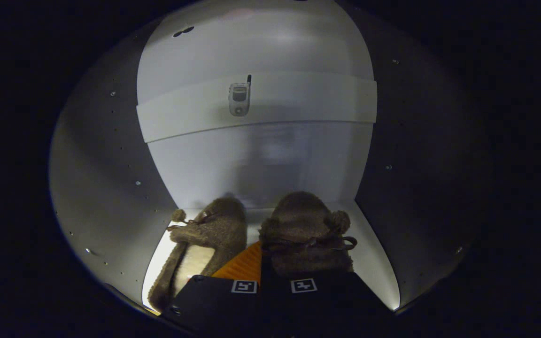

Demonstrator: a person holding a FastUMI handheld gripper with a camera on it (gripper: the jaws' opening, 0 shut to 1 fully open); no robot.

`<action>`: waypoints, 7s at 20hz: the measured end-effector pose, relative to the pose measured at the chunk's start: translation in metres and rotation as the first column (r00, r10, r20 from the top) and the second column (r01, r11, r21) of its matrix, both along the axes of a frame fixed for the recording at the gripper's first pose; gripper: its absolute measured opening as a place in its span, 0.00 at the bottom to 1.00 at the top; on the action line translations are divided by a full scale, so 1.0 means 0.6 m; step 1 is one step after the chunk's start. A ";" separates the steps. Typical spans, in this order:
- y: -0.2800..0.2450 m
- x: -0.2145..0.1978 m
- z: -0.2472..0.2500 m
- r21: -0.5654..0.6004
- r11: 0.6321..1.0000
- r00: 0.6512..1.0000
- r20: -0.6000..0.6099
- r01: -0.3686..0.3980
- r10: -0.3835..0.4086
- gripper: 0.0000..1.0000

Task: Open the shoe cabinet door, grab the shoes and put them into the shoe cabinet, then close the shoe cabinet door.

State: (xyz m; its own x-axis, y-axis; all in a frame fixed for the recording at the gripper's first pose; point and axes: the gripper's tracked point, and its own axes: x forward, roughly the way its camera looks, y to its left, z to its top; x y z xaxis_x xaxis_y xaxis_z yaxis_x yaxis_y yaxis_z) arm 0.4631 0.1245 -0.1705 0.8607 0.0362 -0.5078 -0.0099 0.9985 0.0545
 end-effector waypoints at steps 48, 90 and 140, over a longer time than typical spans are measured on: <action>-0.355 -0.913 0.340 0.003 0.990 0.900 0.418 0.138 -0.126 0.98; -0.033 -0.750 0.311 0.073 0.990 0.907 0.412 -0.124 0.083 0.98; -0.019 -0.692 0.286 0.027 0.994 0.912 0.400 -0.106 0.087 0.98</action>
